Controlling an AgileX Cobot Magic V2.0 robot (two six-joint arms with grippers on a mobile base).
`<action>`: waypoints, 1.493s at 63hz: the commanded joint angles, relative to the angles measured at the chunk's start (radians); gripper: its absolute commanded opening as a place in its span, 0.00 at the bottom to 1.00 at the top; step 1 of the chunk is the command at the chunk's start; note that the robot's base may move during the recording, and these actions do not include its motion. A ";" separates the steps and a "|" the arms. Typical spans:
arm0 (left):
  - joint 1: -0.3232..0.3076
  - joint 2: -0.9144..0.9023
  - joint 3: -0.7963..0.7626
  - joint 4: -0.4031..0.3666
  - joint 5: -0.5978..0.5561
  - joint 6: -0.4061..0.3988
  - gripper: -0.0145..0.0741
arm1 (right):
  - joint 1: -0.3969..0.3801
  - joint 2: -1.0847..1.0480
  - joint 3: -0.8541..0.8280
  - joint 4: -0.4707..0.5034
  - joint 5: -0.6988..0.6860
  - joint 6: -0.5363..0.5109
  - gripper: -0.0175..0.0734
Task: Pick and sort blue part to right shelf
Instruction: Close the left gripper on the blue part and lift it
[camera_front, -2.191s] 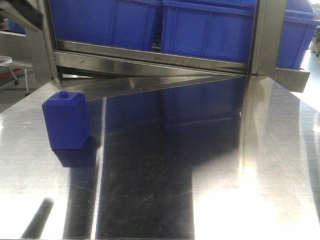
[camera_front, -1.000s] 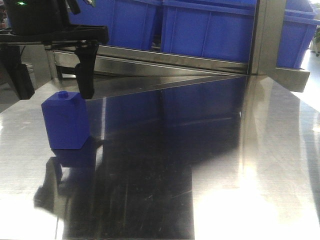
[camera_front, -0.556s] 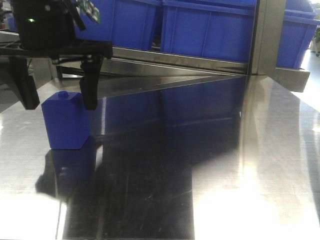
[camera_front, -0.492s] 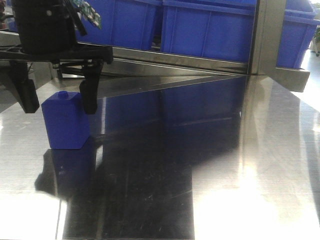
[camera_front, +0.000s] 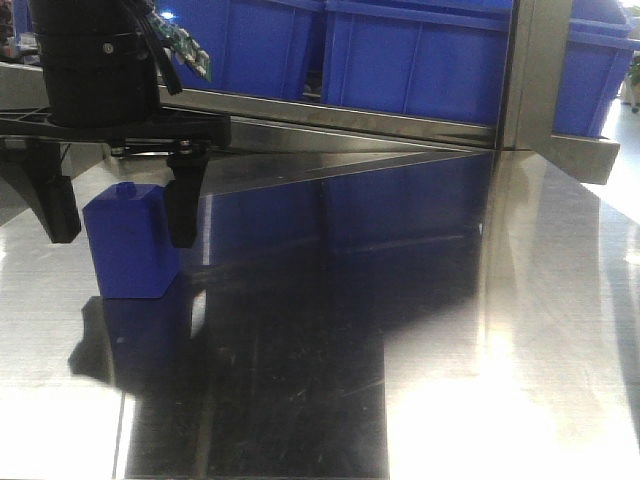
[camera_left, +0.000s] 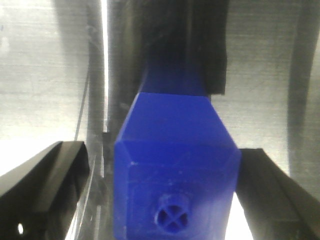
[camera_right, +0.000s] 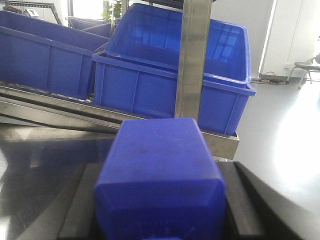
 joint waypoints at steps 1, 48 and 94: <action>-0.009 -0.043 -0.030 0.002 0.001 -0.013 0.84 | -0.004 0.009 -0.030 0.005 -0.090 -0.007 0.67; -0.009 -0.100 -0.030 -0.022 0.001 -0.013 0.63 | -0.004 0.009 -0.030 0.005 -0.090 -0.007 0.67; 0.130 -0.645 0.544 -0.270 -0.713 0.670 0.63 | -0.004 0.009 -0.030 0.005 -0.090 -0.007 0.67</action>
